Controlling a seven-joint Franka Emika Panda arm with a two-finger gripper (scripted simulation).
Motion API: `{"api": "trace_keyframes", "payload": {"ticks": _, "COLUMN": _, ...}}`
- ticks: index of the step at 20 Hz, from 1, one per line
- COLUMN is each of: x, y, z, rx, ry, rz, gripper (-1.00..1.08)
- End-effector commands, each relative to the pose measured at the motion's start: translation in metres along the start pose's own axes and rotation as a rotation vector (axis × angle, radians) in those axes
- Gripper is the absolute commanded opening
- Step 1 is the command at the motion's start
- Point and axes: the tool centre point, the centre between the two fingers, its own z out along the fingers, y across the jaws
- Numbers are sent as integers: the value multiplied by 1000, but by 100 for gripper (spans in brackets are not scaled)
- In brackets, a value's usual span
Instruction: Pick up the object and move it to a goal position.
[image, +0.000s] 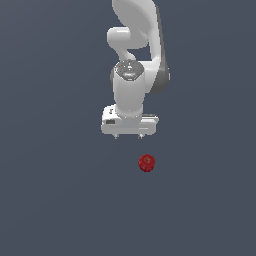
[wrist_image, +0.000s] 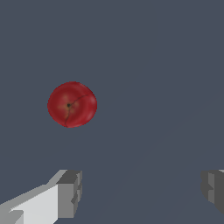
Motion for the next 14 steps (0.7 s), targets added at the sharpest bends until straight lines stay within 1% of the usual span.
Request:
{"api": "trace_keyframes", "payload": {"ticks": 1, "x": 0, "y": 0, "z": 0, "rx": 0, "ry": 0, "rz": 0, "gripper": 100}}
{"api": "trace_keyframes", "payload": {"ticks": 4, "x": -1, "y": -6, "z": 1, "rx": 5, "ry": -5, "rz": -10, "gripper": 100}}
{"api": "trace_keyframes", "payload": {"ticks": 9, "x": -4, "y": -26, "z": 6, "rx": 26, "ry": -24, "rz": -45, "gripper": 100}}
{"api": "trace_keyframes", "payload": {"ticks": 14, "x": -4, "y": -26, "z": 7, "rx": 25, "ry": -23, "rz": -41, "gripper": 100}}
